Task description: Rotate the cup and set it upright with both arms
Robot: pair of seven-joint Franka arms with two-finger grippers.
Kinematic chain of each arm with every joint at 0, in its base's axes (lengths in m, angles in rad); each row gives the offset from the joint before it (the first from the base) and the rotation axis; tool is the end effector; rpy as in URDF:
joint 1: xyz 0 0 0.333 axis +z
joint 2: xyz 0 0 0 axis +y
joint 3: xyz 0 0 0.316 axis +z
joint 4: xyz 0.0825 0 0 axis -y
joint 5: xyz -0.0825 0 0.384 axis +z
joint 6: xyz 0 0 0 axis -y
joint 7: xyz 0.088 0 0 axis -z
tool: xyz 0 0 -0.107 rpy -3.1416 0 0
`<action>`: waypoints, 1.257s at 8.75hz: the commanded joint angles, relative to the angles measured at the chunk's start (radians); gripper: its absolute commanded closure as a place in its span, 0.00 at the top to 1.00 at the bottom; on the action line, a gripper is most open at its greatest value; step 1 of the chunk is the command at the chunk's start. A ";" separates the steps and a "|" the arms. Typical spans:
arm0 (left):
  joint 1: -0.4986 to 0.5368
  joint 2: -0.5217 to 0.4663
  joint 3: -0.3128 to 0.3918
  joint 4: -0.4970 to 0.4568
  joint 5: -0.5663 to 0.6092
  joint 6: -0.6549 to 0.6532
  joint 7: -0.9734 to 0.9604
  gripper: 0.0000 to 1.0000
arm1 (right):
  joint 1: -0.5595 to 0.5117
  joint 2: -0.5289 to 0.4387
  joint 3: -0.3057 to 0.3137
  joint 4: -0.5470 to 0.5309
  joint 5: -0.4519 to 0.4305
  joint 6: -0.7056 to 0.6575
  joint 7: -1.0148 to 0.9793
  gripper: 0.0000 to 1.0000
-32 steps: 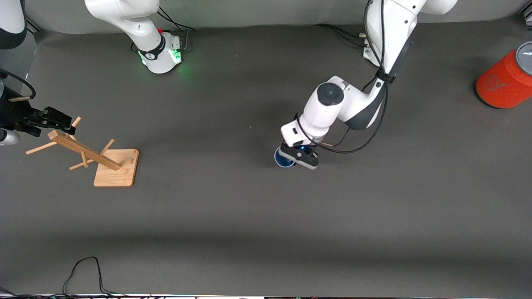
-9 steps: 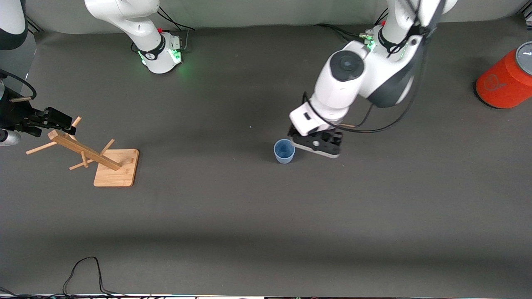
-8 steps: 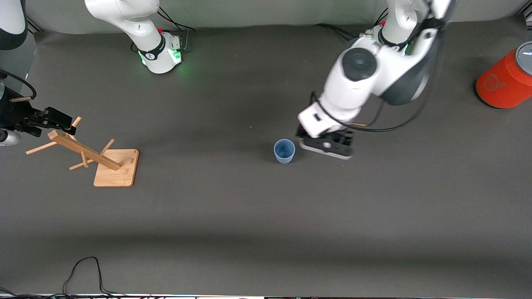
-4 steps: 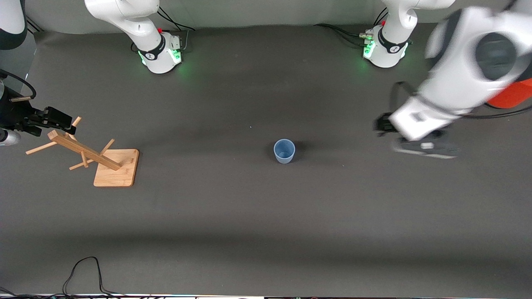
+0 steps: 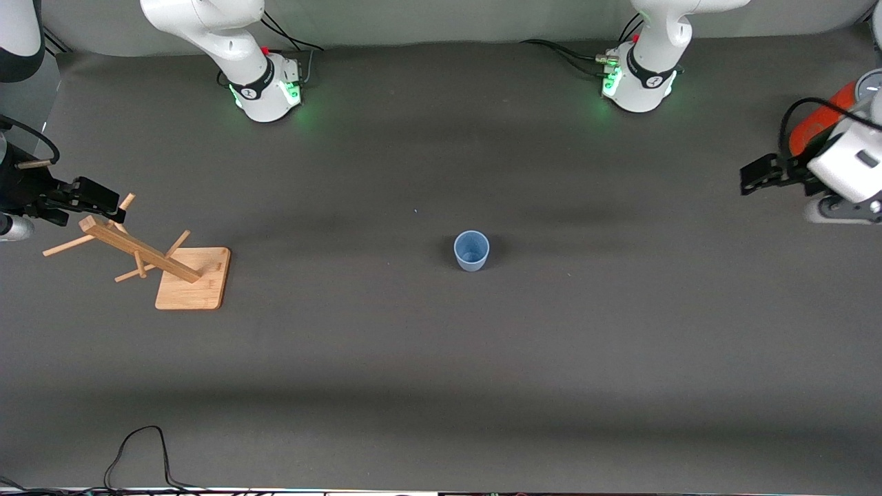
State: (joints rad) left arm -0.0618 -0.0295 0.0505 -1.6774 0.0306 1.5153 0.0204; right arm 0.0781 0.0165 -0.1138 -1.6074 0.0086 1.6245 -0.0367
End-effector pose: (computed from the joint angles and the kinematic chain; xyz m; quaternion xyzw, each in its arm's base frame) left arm 0.5355 -0.0023 0.5863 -0.9976 0.0160 0.0663 0.0143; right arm 0.5633 -0.0187 0.6027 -1.0000 -0.0003 -0.0005 0.0033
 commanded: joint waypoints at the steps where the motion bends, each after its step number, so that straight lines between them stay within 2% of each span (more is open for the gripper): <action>1: -0.131 -0.067 0.155 -0.077 0.015 0.006 0.019 1.00 | 0.002 -0.007 -0.004 0.007 -0.001 -0.015 0.000 1.00; 3: -0.125 -0.217 0.152 -0.245 0.032 0.116 0.027 1.00 | 0.002 -0.004 -0.003 0.007 -0.007 -0.015 0.001 1.00; 4: -0.127 -0.224 0.149 -0.242 0.046 0.124 0.030 1.00 | 0.002 -0.003 -0.004 0.007 -0.007 -0.015 0.001 1.00; 6: -0.074 -0.138 0.109 -0.121 0.058 0.079 0.050 1.00 | 0.002 -0.001 -0.003 0.009 -0.007 -0.015 0.001 1.00; 7: 0.001 -0.083 0.026 -0.052 0.055 0.050 0.052 1.00 | 0.002 -0.001 -0.004 0.010 -0.010 -0.014 0.001 1.00; 8: -0.012 -0.048 0.020 -0.001 0.057 0.034 0.038 1.00 | 0.000 -0.003 -0.004 0.009 -0.007 -0.015 0.001 1.00; 11: -0.026 -0.037 0.023 0.010 0.058 0.034 0.033 1.00 | 0.002 -0.003 -0.003 0.009 -0.007 -0.015 0.003 1.00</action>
State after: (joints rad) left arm -0.0886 -0.0744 0.0741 -1.6992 0.0752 1.5790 0.0511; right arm 0.0778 0.0165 -0.1148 -1.6076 0.0050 1.6237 -0.0367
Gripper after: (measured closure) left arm 0.000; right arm 0.000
